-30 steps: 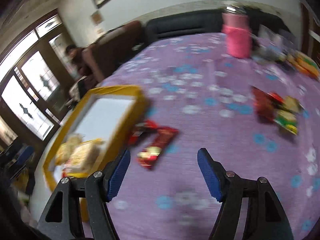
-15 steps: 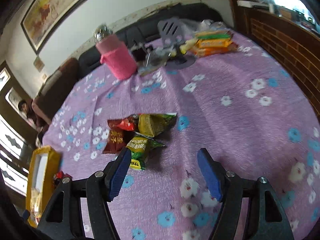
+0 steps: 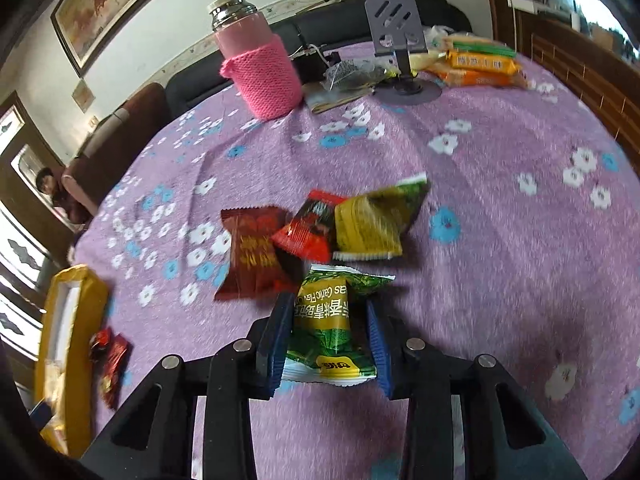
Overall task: Organize snacks
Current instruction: 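Grasp the red chocolate bar with the left tool while the right tool grasps the green snack bag, then carry both snacks over the white tray and open both tools to drop them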
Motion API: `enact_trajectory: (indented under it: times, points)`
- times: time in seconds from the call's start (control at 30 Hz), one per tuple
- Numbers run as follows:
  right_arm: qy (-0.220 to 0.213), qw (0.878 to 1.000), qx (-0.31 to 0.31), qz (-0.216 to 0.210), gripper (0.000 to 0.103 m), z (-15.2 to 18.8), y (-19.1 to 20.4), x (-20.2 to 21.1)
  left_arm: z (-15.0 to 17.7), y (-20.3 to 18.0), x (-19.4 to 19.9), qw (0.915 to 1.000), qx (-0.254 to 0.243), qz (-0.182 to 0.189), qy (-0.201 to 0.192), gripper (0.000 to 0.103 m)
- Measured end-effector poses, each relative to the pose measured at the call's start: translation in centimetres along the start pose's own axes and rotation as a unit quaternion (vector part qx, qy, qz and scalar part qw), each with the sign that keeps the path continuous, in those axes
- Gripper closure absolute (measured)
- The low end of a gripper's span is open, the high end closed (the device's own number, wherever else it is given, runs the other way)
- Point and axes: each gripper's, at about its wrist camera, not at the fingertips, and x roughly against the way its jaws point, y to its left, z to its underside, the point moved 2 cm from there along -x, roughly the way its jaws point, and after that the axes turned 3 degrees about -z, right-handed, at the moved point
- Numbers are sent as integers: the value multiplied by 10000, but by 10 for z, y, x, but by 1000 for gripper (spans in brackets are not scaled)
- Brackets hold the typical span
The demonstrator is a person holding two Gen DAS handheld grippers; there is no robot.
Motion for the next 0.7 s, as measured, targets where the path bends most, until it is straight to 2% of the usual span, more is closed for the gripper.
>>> enact_trajectory:
  times: [0.13,0.27,0.4,0.43,0.47,0.5,0.63,0.7]
  points:
    - [29,9993,-48,-358,66,12,1,15,-9,-3,-46,9966,-276,-471,612,27]
    - [51,9981,-14,-618,66,18,6,19,-14,4,-67,9930,-242,-828,802,27]
    - [145,9970,67,-752,66,21,11,15,-9,-2,-72,9872,-599,-1267,760,47]
    - [164,9969,84,-760,66,21,11,14,-8,-4,-69,9870,-649,-1289,715,51]
    - [174,9969,103,-766,66,21,12,14,-6,-5,-67,9869,-672,-1275,719,71]
    - [188,9967,135,-779,66,22,14,13,-4,-5,-65,9890,-606,-1079,805,79]
    - [209,9965,239,-780,66,25,20,12,3,-15,-62,9905,-729,-867,778,78]
    - [244,9962,263,-792,66,26,22,11,1,-16,-65,9916,-730,-761,745,75]
